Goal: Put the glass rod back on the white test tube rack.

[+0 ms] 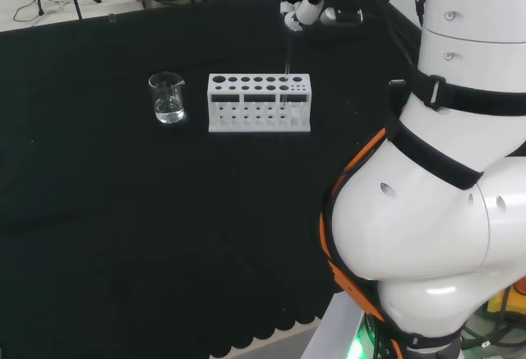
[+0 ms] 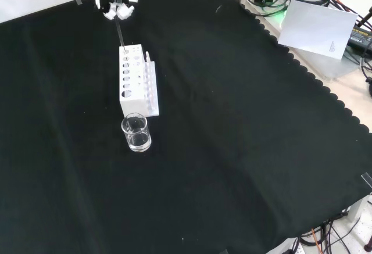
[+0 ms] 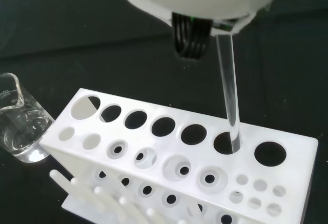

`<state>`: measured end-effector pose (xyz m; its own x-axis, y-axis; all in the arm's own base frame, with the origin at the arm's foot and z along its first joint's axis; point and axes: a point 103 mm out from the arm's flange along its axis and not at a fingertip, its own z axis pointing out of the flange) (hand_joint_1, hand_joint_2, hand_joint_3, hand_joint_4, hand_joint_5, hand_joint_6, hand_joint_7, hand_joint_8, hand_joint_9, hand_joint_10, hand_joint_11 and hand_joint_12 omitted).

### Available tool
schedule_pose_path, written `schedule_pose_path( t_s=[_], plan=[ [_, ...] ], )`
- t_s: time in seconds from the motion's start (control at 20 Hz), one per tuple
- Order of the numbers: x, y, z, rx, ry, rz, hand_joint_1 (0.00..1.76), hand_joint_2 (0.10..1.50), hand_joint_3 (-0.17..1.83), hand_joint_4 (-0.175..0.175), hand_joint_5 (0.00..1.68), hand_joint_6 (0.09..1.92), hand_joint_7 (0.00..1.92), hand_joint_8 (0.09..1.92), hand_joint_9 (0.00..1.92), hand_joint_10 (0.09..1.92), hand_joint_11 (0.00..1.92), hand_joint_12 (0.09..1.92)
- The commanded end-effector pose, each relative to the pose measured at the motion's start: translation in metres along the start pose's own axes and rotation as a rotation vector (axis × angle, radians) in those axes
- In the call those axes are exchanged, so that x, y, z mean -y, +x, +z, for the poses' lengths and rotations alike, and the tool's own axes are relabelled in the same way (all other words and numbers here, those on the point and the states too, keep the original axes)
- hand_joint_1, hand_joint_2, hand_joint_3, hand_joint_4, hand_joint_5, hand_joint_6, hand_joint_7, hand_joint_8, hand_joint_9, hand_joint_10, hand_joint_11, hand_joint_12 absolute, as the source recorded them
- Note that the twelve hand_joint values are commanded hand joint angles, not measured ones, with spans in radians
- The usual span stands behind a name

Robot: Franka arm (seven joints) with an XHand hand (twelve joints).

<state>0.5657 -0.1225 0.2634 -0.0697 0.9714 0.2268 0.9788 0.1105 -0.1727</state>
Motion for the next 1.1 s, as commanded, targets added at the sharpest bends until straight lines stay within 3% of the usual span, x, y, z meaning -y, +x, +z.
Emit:
schedule_pose_path(
  t_s=[0.05,0.35,0.6,0.65,0.8,1.1],
  plan=[
    [-0.0004,-0.0026,0.0038,-0.004,0.006,0.005,1.32,0.6,0.85,-0.175,1.11,0.8,1.28,1.01,1.59,0.95,1.39,1.07],
    [-0.0002,-0.0052,0.0053,-0.036,0.009,0.002,1.32,0.6,0.85,-0.175,1.11,0.8,1.28,1.0,1.6,0.95,1.39,1.08],
    [-0.0013,-0.0075,0.0044,-0.058,0.057,-0.011,1.32,0.62,0.78,-0.175,1.09,0.86,1.35,0.77,1.69,0.87,1.5,0.99],
    [-0.0015,-0.0076,0.0038,-0.061,0.06,-0.012,1.36,0.6,0.76,-0.175,1.03,0.89,1.34,0.71,1.69,0.87,1.53,0.98],
    [-0.0024,-0.0077,0.0019,-0.067,0.065,-0.014,1.4,0.43,0.91,-0.175,0.85,0.97,1.15,0.76,1.69,0.9,1.61,1.02],
    [-0.0026,-0.0063,-0.0013,-0.063,0.067,-0.014,1.41,0.38,0.96,-0.175,0.75,0.99,1.02,0.8,1.71,0.93,1.67,1.05]
  ],
)
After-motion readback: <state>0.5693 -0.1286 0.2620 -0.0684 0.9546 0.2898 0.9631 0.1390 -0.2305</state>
